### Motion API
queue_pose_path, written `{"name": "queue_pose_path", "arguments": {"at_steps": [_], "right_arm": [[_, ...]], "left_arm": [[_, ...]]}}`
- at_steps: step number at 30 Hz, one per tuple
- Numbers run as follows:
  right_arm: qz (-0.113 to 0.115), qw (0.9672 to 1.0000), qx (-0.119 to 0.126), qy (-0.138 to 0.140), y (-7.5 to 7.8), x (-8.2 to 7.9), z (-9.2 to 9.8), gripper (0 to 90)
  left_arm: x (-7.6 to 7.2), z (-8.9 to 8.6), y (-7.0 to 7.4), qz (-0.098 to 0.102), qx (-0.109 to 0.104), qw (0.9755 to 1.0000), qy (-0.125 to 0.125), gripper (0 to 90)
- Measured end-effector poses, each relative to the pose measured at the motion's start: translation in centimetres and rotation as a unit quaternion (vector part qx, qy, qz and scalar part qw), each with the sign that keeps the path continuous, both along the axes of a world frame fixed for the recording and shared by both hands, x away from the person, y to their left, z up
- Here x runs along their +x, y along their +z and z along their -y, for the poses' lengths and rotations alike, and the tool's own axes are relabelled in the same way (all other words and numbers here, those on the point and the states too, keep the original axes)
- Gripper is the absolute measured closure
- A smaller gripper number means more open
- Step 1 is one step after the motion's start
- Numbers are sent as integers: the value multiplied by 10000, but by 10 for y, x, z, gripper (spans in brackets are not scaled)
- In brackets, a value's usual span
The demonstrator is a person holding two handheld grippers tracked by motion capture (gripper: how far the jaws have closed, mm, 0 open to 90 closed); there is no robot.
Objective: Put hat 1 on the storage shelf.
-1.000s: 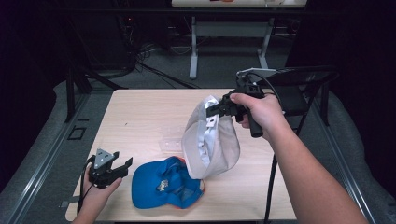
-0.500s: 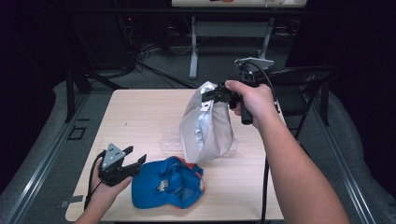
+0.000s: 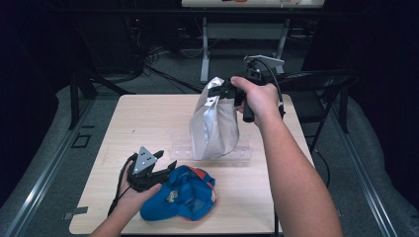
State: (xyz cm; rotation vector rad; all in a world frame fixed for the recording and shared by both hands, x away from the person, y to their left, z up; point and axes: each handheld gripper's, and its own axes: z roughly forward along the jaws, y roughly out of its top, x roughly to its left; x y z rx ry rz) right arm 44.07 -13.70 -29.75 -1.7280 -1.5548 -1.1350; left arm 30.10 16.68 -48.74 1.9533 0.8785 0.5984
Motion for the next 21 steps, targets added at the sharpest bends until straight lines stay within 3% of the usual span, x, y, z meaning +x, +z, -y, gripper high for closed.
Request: {"name": "queue_pose_path", "arguments": {"at_steps": [7, 14, 21], "right_arm": [[2, 10000, 28, -42, -3, 9, -17, 819], [-58, 10000, 30, -5, -6, 15, -33, 819], [-83, 9999, 86, -74, -3, 19, -38, 818]], "left_arm": [[4, 17, 1, 50, -23, 9998, -169, 407], [9, 25, -4, 29, 137, 9998, -171, 401], [18, 35, -9, 25, 252, 9996, -114, 419]]}}
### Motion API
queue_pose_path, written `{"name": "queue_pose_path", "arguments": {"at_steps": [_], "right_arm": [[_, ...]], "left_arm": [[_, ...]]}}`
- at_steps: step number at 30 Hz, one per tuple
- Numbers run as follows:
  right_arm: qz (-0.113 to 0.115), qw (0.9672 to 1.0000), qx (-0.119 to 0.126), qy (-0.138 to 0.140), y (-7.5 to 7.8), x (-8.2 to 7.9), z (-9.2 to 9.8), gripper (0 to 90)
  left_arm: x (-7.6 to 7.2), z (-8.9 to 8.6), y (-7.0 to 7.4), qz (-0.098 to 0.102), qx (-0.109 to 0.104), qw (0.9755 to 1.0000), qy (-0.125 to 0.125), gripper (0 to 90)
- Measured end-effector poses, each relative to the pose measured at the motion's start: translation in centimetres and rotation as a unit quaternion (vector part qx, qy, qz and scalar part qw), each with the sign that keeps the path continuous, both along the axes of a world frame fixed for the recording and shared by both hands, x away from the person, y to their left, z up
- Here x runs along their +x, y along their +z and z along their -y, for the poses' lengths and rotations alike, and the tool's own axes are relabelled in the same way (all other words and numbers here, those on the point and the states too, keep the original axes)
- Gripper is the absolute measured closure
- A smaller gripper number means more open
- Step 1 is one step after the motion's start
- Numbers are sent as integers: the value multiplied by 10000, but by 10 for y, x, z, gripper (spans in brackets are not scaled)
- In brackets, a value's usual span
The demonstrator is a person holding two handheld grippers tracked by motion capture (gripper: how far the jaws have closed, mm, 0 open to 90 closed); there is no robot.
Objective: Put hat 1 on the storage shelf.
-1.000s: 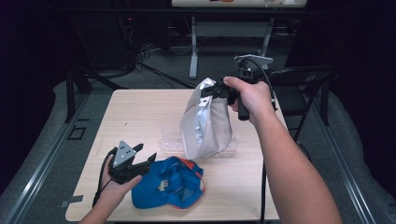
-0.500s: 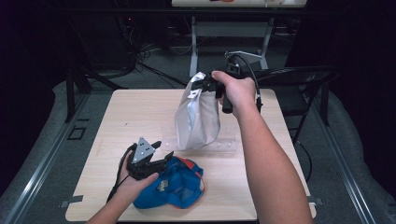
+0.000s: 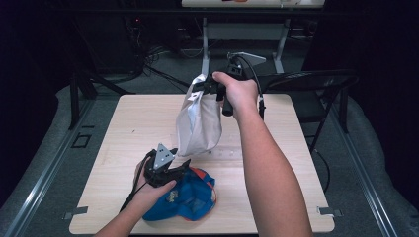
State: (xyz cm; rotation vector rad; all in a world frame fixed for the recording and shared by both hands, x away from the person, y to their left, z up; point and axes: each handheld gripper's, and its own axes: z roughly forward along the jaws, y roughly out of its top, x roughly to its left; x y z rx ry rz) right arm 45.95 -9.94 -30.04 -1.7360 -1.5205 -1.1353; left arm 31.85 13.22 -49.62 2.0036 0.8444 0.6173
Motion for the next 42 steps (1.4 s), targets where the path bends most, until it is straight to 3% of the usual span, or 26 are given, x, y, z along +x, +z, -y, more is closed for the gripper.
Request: {"name": "queue_pose_path", "arguments": {"at_steps": [4, 5, 10, 15, 20, 26, 42], "right_arm": [[27, 10000, 16, -32, 2, 0, 0, 818], [25, 10000, 20, -33, 2, 0, 1, 819], [36, 10000, 30, -35, 4, 0, 1, 819], [65, 10000, -15, 12, 6, -1, -2, 818], [131, 9999, 13, -38, 8, -1, -4, 819], [126, 9999, -78, -3, 7, 0, -7, 819], [32, 9995, -305, 24, -11, 5, -14, 819]], "left_arm": [[8, 5, -2, 21, 89, 9999, 129, 485], [9, 6, -2, 32, 97, 9999, 123, 536], [12, 9, -2, 188, 122, 9997, 57, 632], [14, 4, 1, 219, 91, 9997, 21, 733], [18, -3, 5, 200, 31, 9997, -140, 769], [25, -8, 4, 37, -208, 9989, -420, 792], [36, -14, -15, -303, -478, 9966, -607, 795]]}}
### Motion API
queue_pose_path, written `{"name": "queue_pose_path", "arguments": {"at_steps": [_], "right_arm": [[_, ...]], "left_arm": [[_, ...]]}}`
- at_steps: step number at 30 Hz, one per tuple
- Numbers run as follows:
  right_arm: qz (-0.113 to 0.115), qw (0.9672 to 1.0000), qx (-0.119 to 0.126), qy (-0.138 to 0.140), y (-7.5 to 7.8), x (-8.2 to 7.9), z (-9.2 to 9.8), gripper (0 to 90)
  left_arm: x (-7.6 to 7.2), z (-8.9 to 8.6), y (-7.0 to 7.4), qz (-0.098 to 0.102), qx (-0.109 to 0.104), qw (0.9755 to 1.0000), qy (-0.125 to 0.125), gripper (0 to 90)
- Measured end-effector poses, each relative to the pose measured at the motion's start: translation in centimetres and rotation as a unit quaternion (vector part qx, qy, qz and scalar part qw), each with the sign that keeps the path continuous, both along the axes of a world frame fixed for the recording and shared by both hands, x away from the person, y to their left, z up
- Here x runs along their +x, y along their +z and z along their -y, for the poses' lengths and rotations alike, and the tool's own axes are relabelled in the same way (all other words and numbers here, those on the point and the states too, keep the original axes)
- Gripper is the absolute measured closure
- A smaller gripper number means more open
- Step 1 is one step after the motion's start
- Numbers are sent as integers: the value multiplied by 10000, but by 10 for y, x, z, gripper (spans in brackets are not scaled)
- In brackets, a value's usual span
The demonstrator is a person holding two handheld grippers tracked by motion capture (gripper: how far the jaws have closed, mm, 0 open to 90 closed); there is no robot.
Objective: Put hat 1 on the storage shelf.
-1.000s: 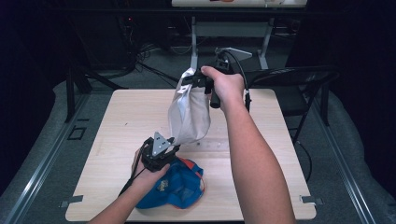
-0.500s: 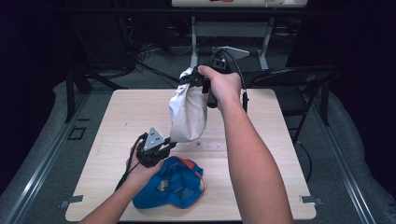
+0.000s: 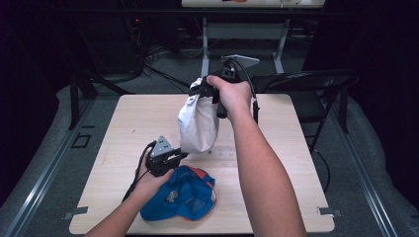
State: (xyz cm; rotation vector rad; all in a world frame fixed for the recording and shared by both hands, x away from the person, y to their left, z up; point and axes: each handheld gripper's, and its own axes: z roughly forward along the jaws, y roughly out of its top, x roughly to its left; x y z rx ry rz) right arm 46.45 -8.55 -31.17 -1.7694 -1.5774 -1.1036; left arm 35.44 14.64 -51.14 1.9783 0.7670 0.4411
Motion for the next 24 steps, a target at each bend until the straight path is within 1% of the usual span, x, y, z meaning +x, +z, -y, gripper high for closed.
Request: {"name": "queue_pose_path", "arguments": {"at_steps": [2, 3, 5, 8, 9, 11, 12, 13, 14, 15, 16, 17, 18, 19, 21, 22, 23, 24], "right_arm": [[-23, 10000, -6, 41, -1, 1, -2, 818], [-8, 10000, 12, 34, -2, 1, -3, 819], [-21, 10000, 22, 58, -3, 1, -5, 819], [-18, 10000, 38, 69, -5, 1, -7, 818], [-18, 10000, 38, 69, -5, 1, -7, 818], [-24, 9999, 37, 100, -5, 1, -9, 818], [5, 9999, 51, 98, -6, 1, -10, 818], [-16, 9999, 29, 143, -6, 1, -11, 817], [-9, 9999, 15, 156, -6, 1, -12, 817], [1, 9999, -2, 154, -6, 1, -13, 817], [3, 9998, -30, 185, -7, 1, -14, 817], [6, 9998, -52, 189, -8, 1, -15, 816], [5, 9998, -107, 196, -9, 2, -16, 816], [25, 9997, -138, 216, -10, 2, -17, 816], [2, 9997, -100, 230, -13, 2, -19, 817], [6, 9996, -95, 252, -14, 2, -19, 817], [9, 9996, -117, 239, -15, 2, -21, 817], [2, 9996, -111, 274, -16, 2, -22, 817]], "left_arm": [[1, -2, -1, -56, -76, 10000, 14, 795], [1, -3, 0, -95, -80, 9999, 4, 795], [0, -2, 0, -73, -60, 10000, 29, 798], [-1, -3, 0, -109, -53, 9999, 66, 802], [-2, -2, -1, -95, -88, 9999, 109, 802], [-3, -2, -1, -117, -88, 9997, 194, 804], [-3, -2, -1, -141, -106, 9996, 226, 804], [-4, -2, 0, -189, -78, 9995, 258, 805], [-4, -2, 0, -196, -87, 9993, 305, 807], [-4, -2, -1, -193, -172, 9991, 349, 810], [-4, -2, -2, -226, -225, 9987, 392, 811], [-4, -3, -3, -308, -266, 9983, 415, 812], [-5, -3, -5, -325, -352, 9977, 478, 812], [-5, -4, -6, -322, -355, 9977, 487, 813], [-6, -5, -9, -329, -434, 9971, 526, 817], [-6, -6, -9, -383, -451, 9967, 547, 817], [-6, -6, -10, -387, -531, 9962, 573, 819], [-6, -7, -11, -404, -494, 9962, 589, 824]]}}
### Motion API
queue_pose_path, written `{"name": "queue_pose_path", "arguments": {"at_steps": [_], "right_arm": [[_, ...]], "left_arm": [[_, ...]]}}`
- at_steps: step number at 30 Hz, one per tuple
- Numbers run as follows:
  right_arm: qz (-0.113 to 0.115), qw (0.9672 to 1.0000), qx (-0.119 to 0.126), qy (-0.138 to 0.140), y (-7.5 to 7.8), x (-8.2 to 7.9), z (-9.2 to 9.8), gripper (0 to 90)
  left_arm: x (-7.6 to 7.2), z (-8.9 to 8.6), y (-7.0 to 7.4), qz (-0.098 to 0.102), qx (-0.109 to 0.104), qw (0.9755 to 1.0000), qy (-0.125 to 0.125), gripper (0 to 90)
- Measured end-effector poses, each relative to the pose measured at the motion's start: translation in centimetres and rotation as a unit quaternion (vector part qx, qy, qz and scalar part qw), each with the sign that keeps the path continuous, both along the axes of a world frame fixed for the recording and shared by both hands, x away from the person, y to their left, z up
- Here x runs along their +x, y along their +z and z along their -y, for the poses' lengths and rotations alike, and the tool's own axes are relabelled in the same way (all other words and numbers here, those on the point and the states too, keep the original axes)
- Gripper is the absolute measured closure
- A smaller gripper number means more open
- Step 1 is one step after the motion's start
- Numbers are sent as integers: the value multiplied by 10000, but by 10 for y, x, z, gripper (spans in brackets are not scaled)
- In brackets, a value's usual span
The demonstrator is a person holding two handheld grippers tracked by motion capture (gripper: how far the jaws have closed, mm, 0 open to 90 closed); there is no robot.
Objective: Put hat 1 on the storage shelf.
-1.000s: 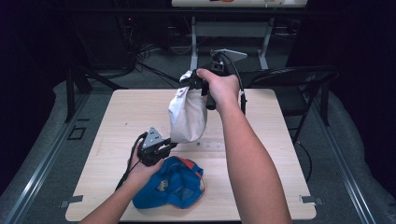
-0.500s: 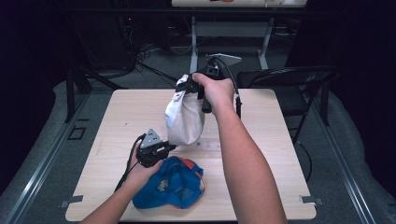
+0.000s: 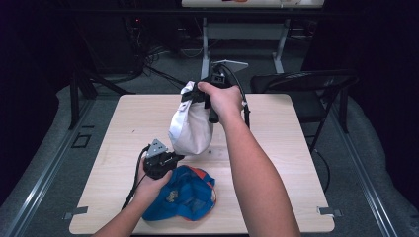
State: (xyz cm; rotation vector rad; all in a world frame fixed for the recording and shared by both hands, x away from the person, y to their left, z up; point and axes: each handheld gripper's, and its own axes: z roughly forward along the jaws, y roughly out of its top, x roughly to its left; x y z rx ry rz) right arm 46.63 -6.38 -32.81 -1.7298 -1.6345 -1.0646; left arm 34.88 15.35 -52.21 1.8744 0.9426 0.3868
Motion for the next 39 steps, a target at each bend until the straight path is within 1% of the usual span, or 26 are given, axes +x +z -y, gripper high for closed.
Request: {"name": "queue_pose_path", "arguments": {"at_steps": [3, 4, 6, 9, 10, 11, 12, 14, 15, 16, 17, 19, 20, 21, 22, 23, 24, 26, 27, 29, 30, 33, 34, 35, 36, 39], "right_arm": [[-28, 10000, -25, 17, -4, 0, -2, 817], [-39, 10000, -28, 28, -5, 1, -3, 817], [-59, 10000, -67, 29, -8, 1, -5, 818], [-70, 9999, -113, 50, -12, 1, -7, 818], [-72, 9999, -133, 62, -12, 1, -8, 817], [-76, 9998, -167, 73, -13, 1, -9, 818], [-84, 9997, -193, 92, -14, 2, -9, 818], [-94, 9998, -171, 93, -16, 2, -11, 817], [-102, 9998, -163, 99, -17, 2, -11, 818], [-103, 9997, -180, 103, -18, 2, -12, 817], [-114, 9997, -206, 113, -19, 2, -13, 817], [-132, 9996, -227, 97, -22, 3, -15, 818], [-151, 9995, -235, 118, -23, 3, -16, 817], [-160, 9995, -232, 111, -25, 4, -17, 818], [-167, 9995, -235, 124, -26, 4, -17, 817], [-168, 9995, -222, 132, -27, 4, -17, 817], [-157, 9995, -199, 163, -27, 4, -18, 817], [-164, 9996, -182, 149, -27, 4, -19, 817], [-163, 9996, -193, 152, -27, 4, -19, 818], [-176, 9994, -222, 193, -25, 4, -20, 818], [-174, 9995, -221, 174, -24, 4, -20, 817], [-126, 9996, -208, 161, -24, 5, -17, 818], [-122, 9996, -191, 160, -23, 4, -16, 818], [-109, 9997, -171, 146, -22, 5, -16, 818], [-100, 9997, -143, 172, -21, 4, -16, 818], [-32, 9997, -150, 183, -16, 4, -15, 818]], "left_arm": [[1, -2, 0, -141, -42, 9999, 70, 833], [1, -2, -1, -147, -37, 9998, 112, 835], [2, -4, -2, -239, -13, 9997, 76, 837], [4, -8, -5, -366, -99, 9993, 51, 837], [4, -8, -6, -343, -116, 9993, 73, 837], [3, -9, -7, -389, -99, 9992, 48, 837], [3, -9, -8, -336, -133, 9993, 72, 837], [4, -11, -9, -395, -279, 9988, 88, 837], [4, -12, -10, -470, -337, 9983, 112, 837], [5, -14, -10, -526, -419, 9977, 82, 836], [5, -15, -11, -556, -484, 9972, 118, 836], [5, -16, -12, -622, -500, 9967, 125, 836], [5, -15, -12, -549, -464, 9973, 124, 836], [3, -14, -12, -538, -411, 9976, 132, 837], [3, -14, -12, -513, -414, 9977, 120, 839], [3, -14, -13, -499, -423, 9978, 76, 841], [5, -14, -14, -506, -524, 9973, 29, 842], [8, -17, -15, -595, -555, 9967, -67, 841], [8, -17, -14, -544, -556, 9970, -34, 842], [8, -16, -10, -483, -297, 9983, -153, 845], [8, -14, -10, -442, -300, 9985, -139, 846], [8, -15, -10, -456, -308, 9983, -201, 847], [8, -14, -9, -443, -256, 9984, -234, 848], [8, -11, -8, -374, -168, 9989, -217, 849], [9, -11, -5, -331, -60, 9990, -277, 850], [11, -9, 0, -359, 93, 9989, -273, 851]]}}
